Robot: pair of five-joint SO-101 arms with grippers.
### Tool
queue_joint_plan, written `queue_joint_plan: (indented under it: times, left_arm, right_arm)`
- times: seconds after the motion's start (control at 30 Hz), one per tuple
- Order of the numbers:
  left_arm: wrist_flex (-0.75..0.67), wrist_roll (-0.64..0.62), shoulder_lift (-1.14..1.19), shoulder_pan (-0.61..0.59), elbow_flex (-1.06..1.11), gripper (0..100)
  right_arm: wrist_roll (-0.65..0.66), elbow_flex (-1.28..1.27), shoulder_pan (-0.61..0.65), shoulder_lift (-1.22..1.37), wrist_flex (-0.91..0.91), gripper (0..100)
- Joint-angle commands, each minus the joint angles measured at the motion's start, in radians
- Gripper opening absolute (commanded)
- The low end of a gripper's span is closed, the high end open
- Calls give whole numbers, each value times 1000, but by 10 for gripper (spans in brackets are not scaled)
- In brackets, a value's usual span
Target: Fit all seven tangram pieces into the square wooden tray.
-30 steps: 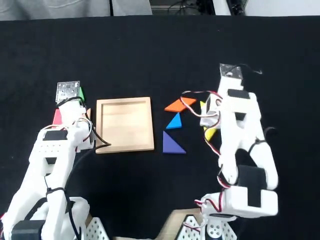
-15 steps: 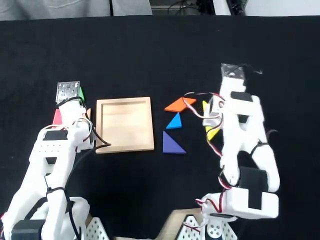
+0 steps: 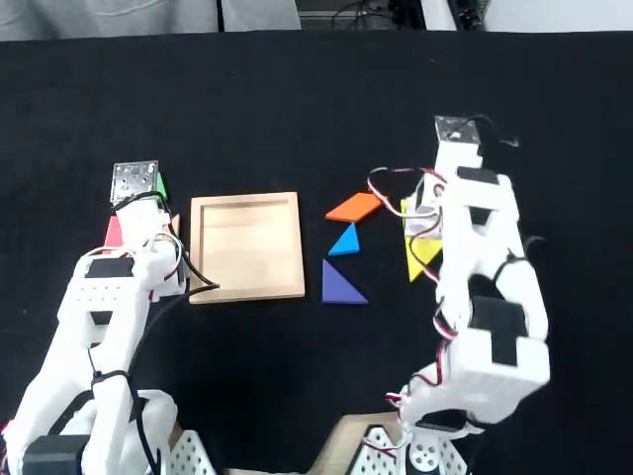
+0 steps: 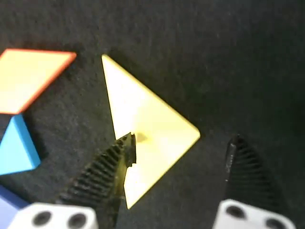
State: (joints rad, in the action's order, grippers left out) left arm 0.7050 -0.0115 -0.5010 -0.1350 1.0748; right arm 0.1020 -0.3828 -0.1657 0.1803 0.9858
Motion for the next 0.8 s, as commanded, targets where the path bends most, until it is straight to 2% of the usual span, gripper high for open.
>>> queue_joint_plan:
  times: [0.0,0.23,0.47,0.77]
  left_arm:
    - [-17,-9,-3,5,-8,105]
    - [-18,-9,-3,5,-8,105]
    - [-18,-9,-3,5,-8,105]
    - [-18,-9,-3,5,-8,105]
  right_arm:
    - [8,113,11,62,-9,303]
    - [14,162,14,124,44,304]
    - [17,165,95,120,115,305]
    - [18,165,91,110,114,305]
